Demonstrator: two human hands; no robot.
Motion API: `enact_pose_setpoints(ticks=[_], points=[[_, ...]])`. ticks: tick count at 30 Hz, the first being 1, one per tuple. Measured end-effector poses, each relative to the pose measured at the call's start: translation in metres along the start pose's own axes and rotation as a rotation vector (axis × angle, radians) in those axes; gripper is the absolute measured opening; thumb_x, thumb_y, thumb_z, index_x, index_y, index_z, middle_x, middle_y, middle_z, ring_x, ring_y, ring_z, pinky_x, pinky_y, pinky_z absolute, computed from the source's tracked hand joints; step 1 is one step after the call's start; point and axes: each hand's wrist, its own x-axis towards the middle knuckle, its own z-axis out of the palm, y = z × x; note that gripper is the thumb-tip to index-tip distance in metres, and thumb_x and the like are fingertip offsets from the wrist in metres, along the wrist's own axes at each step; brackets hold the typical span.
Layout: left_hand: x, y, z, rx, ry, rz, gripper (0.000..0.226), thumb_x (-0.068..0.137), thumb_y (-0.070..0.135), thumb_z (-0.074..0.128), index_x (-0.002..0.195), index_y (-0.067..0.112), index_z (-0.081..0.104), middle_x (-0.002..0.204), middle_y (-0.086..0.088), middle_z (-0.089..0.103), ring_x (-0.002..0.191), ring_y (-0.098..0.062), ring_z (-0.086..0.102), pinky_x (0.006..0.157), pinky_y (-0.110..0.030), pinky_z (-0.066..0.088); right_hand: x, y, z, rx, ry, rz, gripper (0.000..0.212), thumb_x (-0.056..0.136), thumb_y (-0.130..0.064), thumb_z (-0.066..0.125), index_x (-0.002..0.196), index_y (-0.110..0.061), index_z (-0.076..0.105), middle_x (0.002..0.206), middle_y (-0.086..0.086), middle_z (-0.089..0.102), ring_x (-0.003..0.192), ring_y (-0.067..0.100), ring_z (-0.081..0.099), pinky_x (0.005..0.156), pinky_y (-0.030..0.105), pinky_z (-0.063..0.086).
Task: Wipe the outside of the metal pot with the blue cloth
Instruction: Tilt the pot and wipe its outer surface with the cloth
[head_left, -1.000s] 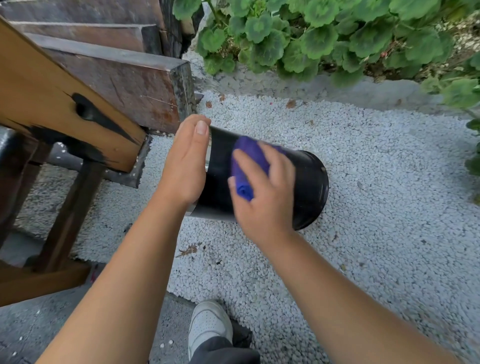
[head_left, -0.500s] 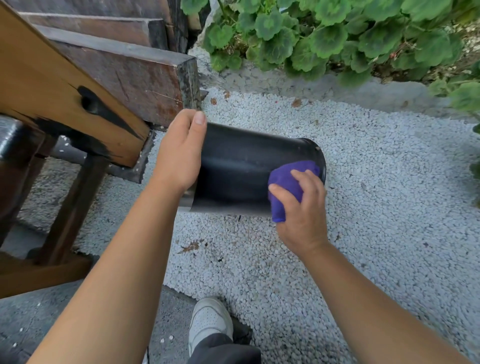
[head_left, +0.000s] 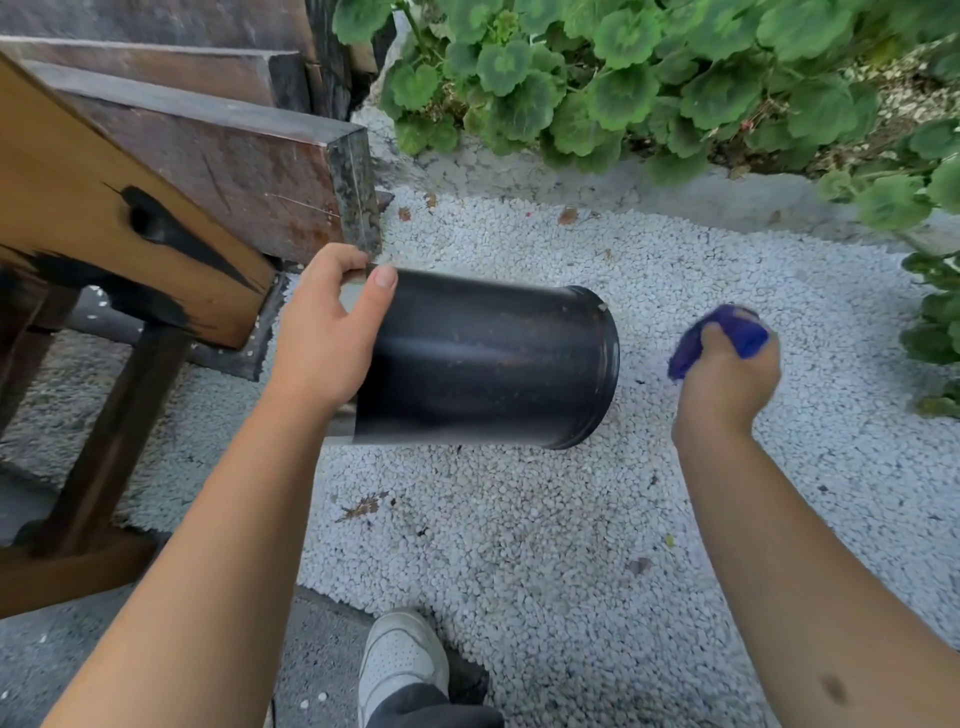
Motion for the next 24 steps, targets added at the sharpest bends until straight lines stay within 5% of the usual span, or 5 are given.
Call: enact_pose_setpoints(ticks=[4,8,15,19,24], points=[[-0.002,-0.001,0.003,-0.006,0.011,-0.002,0.051,0.088,0.060,0.038,0.115,0.021,0.055,0.111,0.010,0.057,0.100,-0.005,0.049,0.078,-0.009,0.032,-0.048,-0.027,0.033,-0.376,-0.421,-0.717,0.032,0.082,-0.034,0.060,0.113,-0.044,0.060,0.121,-0.018,0.050,0.098,-0.001,0.051,0.077,0.013,0.040],[-0.004,0.004,0.003,0.010,0.019,0.018,0.051,0.088,0.060,0.040,0.116,0.020,0.055,0.111,0.010,0.057,0.100,-0.007,0.049,0.079,-0.021,0.034,-0.072,-0.013,0.041,-0.511,-0.719,-1.194,0.040,0.078,-0.022,0.058,0.117,-0.024,0.067,0.129,0.007,0.057,0.102,0.034,0.054,0.079,0.036,0.047],[-0.011,0.011,0.006,0.010,0.005,0.069,0.053,0.087,0.057,0.042,0.118,0.015,0.053,0.111,0.010,0.053,0.098,0.000,0.045,0.078,0.001,0.028,-0.003,0.004,0.027,-0.698,-0.437,-0.511,0.013,0.082,-0.029,0.056,0.091,-0.035,0.063,0.101,-0.009,0.061,0.087,0.020,0.059,0.065,0.027,0.039],[-0.011,0.012,0.006,-0.002,0.000,0.066,0.058,0.087,0.059,0.040,0.122,0.014,0.053,0.116,0.010,0.052,0.103,-0.002,0.046,0.081,-0.003,0.029,0.026,0.004,0.002,-0.286,-0.217,0.090,0.014,0.078,-0.016,0.053,0.074,-0.026,0.061,0.074,0.002,0.066,0.060,0.024,0.061,0.056,0.032,0.050],[-0.007,0.008,0.003,-0.026,0.007,0.013,0.054,0.090,0.056,0.038,0.117,0.013,0.056,0.115,0.005,0.056,0.103,-0.006,0.047,0.079,0.003,0.027,0.004,0.003,-0.001,-0.198,-0.224,-0.068,0.016,0.080,-0.029,0.061,0.093,-0.037,0.063,0.097,-0.004,0.066,0.077,0.008,0.064,0.067,0.029,0.052]])
